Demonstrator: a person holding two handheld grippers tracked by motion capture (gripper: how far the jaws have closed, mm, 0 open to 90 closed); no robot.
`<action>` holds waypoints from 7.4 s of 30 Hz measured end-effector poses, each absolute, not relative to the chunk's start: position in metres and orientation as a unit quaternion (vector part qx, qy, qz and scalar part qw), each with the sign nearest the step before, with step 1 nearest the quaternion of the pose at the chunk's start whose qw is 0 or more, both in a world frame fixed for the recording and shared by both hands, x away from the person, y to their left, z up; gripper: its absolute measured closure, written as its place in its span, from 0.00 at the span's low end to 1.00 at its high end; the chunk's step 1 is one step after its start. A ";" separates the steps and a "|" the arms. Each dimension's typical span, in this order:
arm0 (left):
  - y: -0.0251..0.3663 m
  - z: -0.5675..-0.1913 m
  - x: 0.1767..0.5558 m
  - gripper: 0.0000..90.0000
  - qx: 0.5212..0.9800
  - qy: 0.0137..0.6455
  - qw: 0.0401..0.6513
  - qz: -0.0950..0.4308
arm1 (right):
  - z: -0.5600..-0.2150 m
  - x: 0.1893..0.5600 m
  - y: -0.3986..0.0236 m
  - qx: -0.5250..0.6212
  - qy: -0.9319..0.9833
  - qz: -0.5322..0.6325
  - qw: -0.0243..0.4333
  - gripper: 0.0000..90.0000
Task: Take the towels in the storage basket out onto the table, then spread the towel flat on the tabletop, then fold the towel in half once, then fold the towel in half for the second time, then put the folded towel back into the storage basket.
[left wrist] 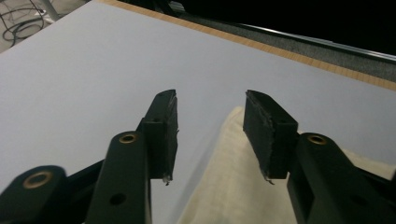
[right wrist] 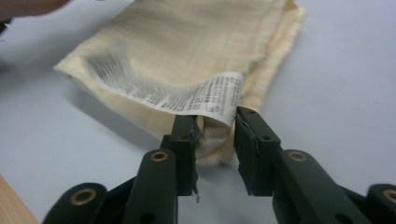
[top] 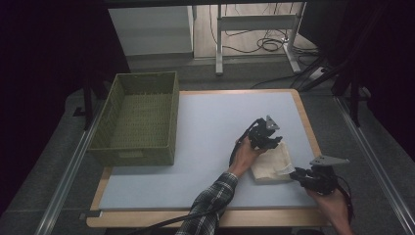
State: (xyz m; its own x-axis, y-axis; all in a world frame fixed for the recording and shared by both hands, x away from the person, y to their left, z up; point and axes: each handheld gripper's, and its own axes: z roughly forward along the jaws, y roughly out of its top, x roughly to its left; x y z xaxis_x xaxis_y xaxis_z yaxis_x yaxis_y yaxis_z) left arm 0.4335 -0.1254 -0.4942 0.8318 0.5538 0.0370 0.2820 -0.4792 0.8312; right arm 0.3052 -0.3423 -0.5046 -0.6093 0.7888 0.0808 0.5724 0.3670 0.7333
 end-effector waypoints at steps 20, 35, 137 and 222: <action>-0.046 -0.500 0.421 0.54 0.858 0.281 0.406 0.139 | -0.477 0.307 -0.346 0.431 0.805 0.375 0.159 0.62; -0.044 -0.516 0.429 0.52 0.863 0.297 0.396 0.099 | -0.510 0.322 -0.328 0.462 0.822 0.304 0.132 0.49; 0.114 -0.383 0.431 0.92 0.902 0.337 0.230 0.142 | -0.421 0.379 -0.161 0.314 0.851 0.420 -0.015 0.90; 0.294 -0.416 0.435 0.93 0.832 0.478 0.165 0.229 | -0.451 0.420 0.089 0.328 0.858 0.390 -0.057 0.88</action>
